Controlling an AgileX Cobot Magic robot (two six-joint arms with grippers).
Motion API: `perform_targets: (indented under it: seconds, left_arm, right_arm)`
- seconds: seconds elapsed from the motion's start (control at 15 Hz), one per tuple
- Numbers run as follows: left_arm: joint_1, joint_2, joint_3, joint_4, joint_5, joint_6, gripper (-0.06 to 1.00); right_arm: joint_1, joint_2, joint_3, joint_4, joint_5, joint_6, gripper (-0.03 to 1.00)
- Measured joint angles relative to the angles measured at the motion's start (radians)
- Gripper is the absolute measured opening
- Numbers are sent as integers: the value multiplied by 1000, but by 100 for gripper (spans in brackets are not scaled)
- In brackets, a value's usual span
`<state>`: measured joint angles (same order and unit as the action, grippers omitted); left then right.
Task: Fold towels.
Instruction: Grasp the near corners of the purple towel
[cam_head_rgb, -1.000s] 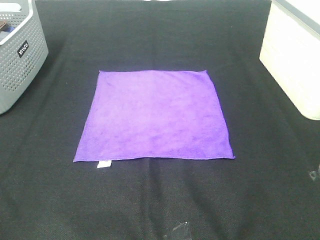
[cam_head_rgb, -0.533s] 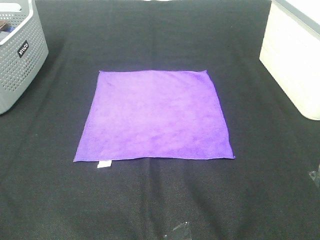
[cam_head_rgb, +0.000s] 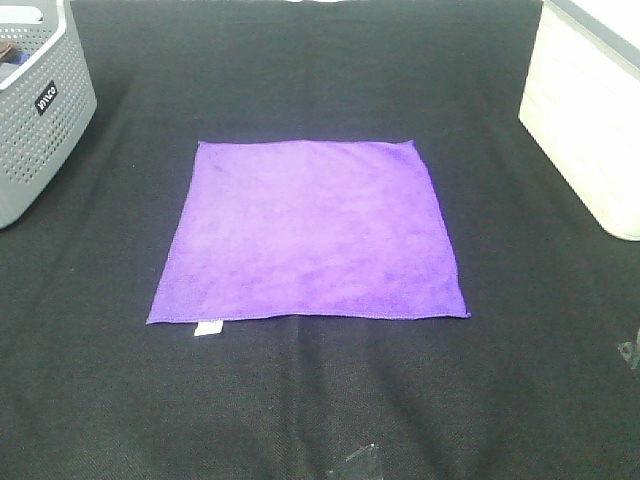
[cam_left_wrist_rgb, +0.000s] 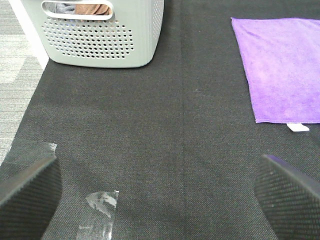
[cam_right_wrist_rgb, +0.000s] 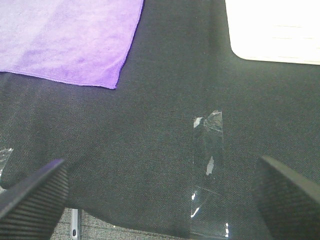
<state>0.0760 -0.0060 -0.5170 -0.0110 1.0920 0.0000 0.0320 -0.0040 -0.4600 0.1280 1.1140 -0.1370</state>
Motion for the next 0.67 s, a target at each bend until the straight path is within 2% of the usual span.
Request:
perform_targets:
  seconds: [0.67]
  left_arm:
    - [0,0,0,0,0,0,99]
  right_arm:
    - [0,0,0,-4,0,1,95]
